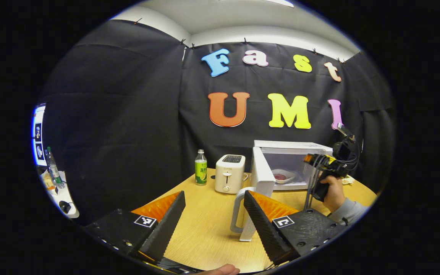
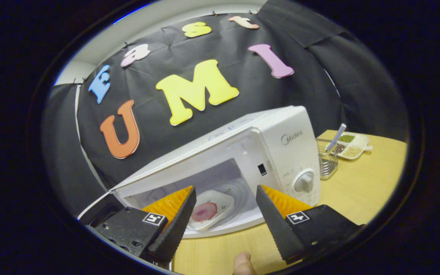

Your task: Open the microwave oven with the left hand, put the food in, and close the microwave oven.

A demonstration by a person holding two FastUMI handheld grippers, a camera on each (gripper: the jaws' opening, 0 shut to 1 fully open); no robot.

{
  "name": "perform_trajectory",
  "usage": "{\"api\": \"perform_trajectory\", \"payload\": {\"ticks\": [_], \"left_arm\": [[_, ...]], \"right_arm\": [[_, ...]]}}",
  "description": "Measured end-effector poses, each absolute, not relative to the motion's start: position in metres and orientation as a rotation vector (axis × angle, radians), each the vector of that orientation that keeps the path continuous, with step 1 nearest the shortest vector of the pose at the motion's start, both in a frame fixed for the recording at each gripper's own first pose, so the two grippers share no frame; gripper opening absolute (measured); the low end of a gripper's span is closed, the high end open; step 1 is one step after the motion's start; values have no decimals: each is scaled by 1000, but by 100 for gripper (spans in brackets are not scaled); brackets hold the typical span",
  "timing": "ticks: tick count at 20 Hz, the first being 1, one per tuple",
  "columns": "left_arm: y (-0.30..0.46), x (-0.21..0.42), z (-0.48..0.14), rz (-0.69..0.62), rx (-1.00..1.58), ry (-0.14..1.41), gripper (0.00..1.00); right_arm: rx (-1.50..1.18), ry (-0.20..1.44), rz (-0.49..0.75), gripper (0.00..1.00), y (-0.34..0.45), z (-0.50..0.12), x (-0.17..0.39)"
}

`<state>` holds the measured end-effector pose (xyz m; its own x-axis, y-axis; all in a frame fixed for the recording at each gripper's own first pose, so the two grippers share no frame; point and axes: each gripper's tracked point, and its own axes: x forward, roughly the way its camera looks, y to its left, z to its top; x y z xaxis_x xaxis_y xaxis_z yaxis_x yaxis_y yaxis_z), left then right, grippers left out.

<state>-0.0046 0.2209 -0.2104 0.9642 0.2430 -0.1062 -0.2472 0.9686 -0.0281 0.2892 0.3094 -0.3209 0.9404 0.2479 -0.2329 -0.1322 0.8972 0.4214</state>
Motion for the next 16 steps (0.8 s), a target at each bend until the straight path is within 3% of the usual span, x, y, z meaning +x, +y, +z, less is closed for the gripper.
{"api": "perform_trajectory", "payload": {"ticks": [7,8,9,10,12,13,14,16], "left_arm": [[264,12,-243,357,-23,113,93],[271,16,-251,382,-36,120,77],[271,19,-255,380,-59,126,71],[268,24,-257,368,-83,116,46],[267,30,-258,358,-119,96,16],[268,35,-262,357,-137,91,21],[263,39,-263,339,-151,91,0],[251,48,-265,306,-154,88,0]], "right_arm": [[225,182,376,100,248,-236,176],[215,148,388,100,236,-223,162],[200,128,391,100,223,-214,149],[181,105,398,100,212,-204,138],[132,79,396,100,188,-190,119],[113,71,390,100,176,-185,113],[110,63,387,100,167,-182,108],[108,56,392,100,153,-175,99]]}}
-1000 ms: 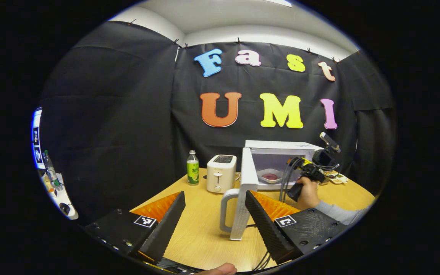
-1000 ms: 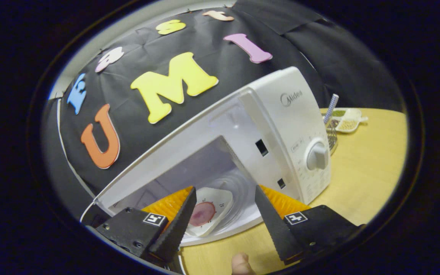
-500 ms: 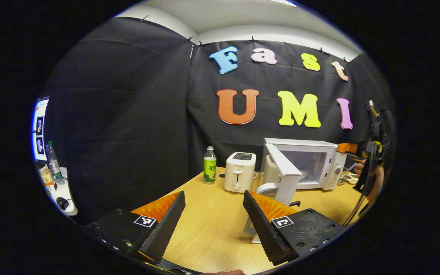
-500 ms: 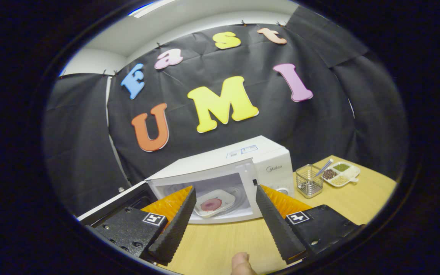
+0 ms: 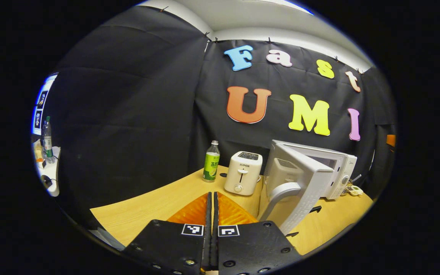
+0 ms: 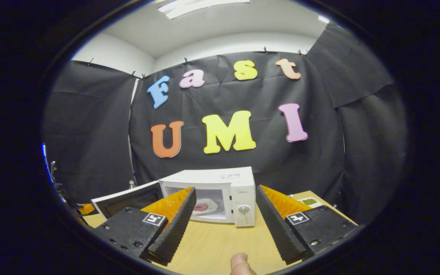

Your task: Open the microwave oven with the left hand, put the food in, and close the microwave oven.

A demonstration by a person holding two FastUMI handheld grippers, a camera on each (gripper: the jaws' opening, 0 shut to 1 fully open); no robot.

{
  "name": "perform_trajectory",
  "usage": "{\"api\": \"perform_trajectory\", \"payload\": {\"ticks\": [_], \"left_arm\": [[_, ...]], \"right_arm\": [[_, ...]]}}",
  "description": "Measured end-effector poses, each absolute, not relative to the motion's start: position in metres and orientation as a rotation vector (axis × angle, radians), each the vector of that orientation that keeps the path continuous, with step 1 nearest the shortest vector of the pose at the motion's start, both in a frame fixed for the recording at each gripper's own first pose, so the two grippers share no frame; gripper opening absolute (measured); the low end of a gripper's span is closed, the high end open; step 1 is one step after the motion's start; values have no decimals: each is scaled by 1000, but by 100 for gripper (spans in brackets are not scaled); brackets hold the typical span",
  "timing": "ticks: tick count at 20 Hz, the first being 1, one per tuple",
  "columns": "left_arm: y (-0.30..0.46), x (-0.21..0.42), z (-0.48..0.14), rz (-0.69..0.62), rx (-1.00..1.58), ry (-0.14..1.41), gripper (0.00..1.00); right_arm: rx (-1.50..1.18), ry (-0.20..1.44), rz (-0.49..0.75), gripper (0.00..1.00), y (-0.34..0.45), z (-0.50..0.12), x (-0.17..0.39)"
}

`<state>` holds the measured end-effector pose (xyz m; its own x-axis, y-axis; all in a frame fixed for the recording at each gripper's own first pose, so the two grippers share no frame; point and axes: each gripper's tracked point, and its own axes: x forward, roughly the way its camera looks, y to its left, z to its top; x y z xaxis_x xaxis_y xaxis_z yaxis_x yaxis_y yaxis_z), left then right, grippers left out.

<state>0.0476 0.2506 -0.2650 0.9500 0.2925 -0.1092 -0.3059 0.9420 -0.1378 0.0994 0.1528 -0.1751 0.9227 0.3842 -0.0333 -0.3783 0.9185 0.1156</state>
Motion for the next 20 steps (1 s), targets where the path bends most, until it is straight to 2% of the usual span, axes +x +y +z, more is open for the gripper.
{"api": "perform_trajectory", "payload": {"ticks": [3,7,14,20], "left_arm": [[224,62,-271,264,-131,113,0],[197,68,-270,258,-61,127,0],[102,86,-268,103,-44,107,0],[22,118,-267,-30,-23,123,0]], "right_arm": [[96,25,344,100,121,-165,93],[112,-10,348,99,103,-153,83],[112,-35,343,99,77,-147,72],[102,-59,284,100,35,-143,77]]}}
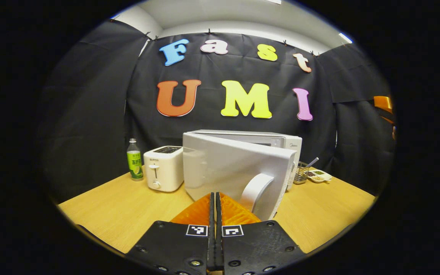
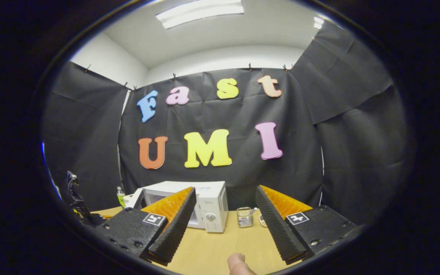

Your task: Open the microwave oven with the left hand, put the food in, and close the microwave oven.

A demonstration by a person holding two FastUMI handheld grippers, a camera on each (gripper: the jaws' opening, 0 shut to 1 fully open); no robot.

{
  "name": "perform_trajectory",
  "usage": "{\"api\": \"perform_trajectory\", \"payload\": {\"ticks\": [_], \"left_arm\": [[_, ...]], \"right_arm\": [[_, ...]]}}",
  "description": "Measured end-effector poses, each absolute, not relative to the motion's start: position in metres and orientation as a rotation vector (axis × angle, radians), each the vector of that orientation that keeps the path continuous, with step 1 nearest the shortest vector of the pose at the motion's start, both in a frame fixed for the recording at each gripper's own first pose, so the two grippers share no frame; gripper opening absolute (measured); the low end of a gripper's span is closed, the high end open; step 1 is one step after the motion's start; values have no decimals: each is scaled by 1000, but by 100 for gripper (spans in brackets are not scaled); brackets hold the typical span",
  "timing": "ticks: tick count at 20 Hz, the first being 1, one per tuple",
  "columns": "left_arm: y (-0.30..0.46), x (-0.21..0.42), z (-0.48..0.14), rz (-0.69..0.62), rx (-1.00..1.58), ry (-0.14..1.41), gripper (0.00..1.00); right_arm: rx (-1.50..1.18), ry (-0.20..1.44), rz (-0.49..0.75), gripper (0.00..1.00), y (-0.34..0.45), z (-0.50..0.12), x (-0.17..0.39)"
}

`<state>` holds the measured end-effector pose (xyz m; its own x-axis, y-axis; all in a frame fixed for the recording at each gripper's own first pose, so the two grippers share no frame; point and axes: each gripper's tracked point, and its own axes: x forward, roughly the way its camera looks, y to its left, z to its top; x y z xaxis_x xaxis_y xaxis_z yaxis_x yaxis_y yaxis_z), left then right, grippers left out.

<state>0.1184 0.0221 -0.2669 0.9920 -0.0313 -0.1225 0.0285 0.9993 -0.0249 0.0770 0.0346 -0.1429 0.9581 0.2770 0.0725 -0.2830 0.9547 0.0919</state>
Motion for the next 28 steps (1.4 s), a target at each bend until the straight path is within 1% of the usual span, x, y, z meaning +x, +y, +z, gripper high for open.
{"api": "perform_trajectory", "payload": {"ticks": [1,2,3,4,6,7,8,9,16,19,25,26,28], "left_arm": [[14,126,-267,-43,-24,122,0],[0,136,-266,-66,-37,120,0],[-12,144,-267,-89,-53,120,0],[-25,153,-270,-115,-63,128,0],[-39,171,-273,-136,-58,134,0],[-46,180,-275,-146,-56,133,0],[-55,188,-278,-165,-60,141,0],[-58,197,-281,-165,-60,144,0],[-89,241,-287,-200,-69,140,0],[-102,260,-293,-220,-59,136,0],[-118,307,-296,-218,-51,132,0],[-121,315,-296,-222,-58,136,0],[-123,329,-295,-206,-41,141,0]], "right_arm": [[101,-57,275,100,27,-144,78],[100,-57,268,89,20,-144,79],[98,-58,260,89,15,-145,80],[98,-58,249,100,9,-145,80],[96,-57,231,99,-3,-147,85],[95,-55,225,89,-9,-150,86],[95,-55,218,89,-11,-151,88],[95,-55,213,99,-16,-151,90],[103,-38,219,100,-24,-164,110],[120,-37,222,99,-27,-168,120],[106,-37,215,100,-32,-180,133],[106,-40,219,89,-30,-179,133],[110,-44,232,89,-28,-180,131]]}}
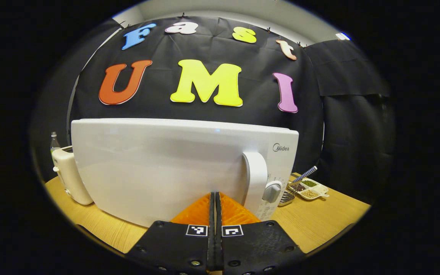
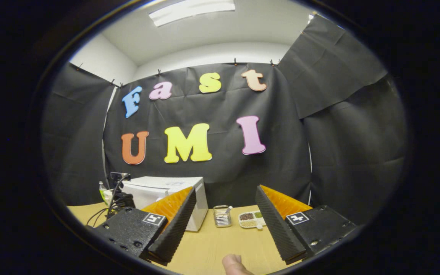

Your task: Open the microwave oven with the left hand, put the food in, and close the microwave oven.

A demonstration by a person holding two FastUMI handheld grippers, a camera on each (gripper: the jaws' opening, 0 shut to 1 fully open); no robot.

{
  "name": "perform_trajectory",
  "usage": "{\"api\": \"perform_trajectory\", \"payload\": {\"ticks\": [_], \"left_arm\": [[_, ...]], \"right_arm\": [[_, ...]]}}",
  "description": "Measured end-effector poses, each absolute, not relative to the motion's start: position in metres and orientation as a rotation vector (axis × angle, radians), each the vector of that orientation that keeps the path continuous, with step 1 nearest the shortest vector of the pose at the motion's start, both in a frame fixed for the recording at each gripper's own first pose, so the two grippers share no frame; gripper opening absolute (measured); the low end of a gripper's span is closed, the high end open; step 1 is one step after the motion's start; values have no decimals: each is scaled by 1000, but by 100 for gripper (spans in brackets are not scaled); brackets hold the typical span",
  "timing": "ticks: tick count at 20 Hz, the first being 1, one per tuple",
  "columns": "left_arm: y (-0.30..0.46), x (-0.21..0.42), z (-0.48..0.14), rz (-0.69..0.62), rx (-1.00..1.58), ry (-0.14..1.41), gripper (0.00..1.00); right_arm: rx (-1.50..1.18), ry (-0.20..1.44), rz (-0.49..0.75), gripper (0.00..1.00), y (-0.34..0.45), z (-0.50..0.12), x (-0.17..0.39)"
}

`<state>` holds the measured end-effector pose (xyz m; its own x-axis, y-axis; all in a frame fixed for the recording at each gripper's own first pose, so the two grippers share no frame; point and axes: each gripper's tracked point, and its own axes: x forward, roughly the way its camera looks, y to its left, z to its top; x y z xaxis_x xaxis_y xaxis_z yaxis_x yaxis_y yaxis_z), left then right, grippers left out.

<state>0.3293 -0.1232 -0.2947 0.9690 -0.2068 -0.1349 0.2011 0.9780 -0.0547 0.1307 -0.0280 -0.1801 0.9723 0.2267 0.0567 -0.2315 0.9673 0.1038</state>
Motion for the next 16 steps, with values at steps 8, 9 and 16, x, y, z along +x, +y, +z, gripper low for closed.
{"api": "perform_trajectory", "payload": {"ticks": [8,9,16], "left_arm": [[-131,337,-290,-198,-74,165,0],[-131,337,-292,-198,-74,174,0],[-136,308,-298,-193,-69,273,0]], "right_arm": [[94,-32,225,100,-19,-174,104],[87,-30,214,90,-20,-172,99],[60,-3,147,100,-29,-168,68]]}}
